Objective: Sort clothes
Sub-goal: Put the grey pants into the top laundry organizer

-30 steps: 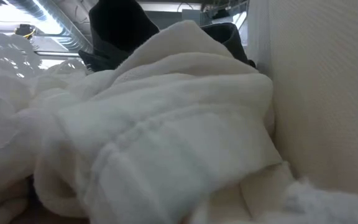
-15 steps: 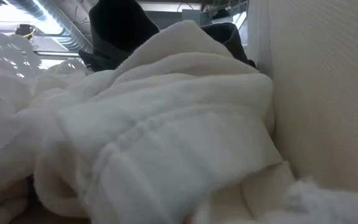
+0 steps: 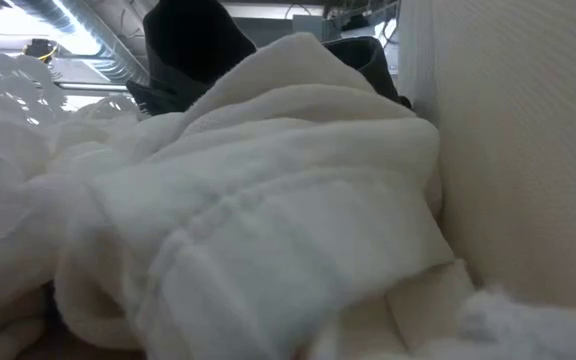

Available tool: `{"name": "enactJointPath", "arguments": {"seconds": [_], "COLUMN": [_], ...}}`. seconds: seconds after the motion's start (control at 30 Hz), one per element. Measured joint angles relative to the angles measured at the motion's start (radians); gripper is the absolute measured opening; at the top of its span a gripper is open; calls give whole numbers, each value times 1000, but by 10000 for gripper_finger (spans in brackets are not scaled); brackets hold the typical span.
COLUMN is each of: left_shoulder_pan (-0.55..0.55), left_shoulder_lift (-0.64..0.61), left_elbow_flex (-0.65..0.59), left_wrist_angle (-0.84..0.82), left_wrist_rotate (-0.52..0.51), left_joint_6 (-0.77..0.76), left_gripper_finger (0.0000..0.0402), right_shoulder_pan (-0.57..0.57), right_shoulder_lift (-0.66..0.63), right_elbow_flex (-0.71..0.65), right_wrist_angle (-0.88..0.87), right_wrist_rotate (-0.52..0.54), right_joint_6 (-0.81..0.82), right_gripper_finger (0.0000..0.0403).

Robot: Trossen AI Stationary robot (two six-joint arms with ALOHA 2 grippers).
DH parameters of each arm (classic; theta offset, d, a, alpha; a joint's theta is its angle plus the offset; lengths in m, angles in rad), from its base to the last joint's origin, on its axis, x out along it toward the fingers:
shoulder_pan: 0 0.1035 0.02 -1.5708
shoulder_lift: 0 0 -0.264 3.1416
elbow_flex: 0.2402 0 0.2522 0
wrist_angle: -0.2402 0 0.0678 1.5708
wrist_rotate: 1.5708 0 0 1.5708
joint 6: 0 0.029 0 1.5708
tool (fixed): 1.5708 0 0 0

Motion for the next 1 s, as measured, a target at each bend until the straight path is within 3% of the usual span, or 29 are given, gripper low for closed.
{"name": "enactJointPath", "arguments": {"seconds": [0.17,0.27,0.6,0.77,1.0], "left_shoulder_pan": [0,0,-1,-2,-2], "left_shoulder_lift": [0,0,-3,-3,-3], "left_elbow_flex": [0,0,-164,-285,-414], "left_wrist_angle": [-23,-47,-69,-20,60], "left_wrist_rotate": [0,0,1,7,70], "left_joint_6": [-7,-41,-190,-266,-306], "left_gripper_finger": [203,203,203,203,203], "right_shoulder_pan": [25,98,471,619,761], "right_shoulder_lift": [-10,-10,13,81,224], "right_elbow_flex": [10,-18,-105,-108,-108], "right_wrist_angle": [93,188,639,743,855], "right_wrist_rotate": [-173,-217,-201,-115,-105], "right_joint_6": [20,44,79,71,40], "right_gripper_finger": [244,244,244,244,244]}}
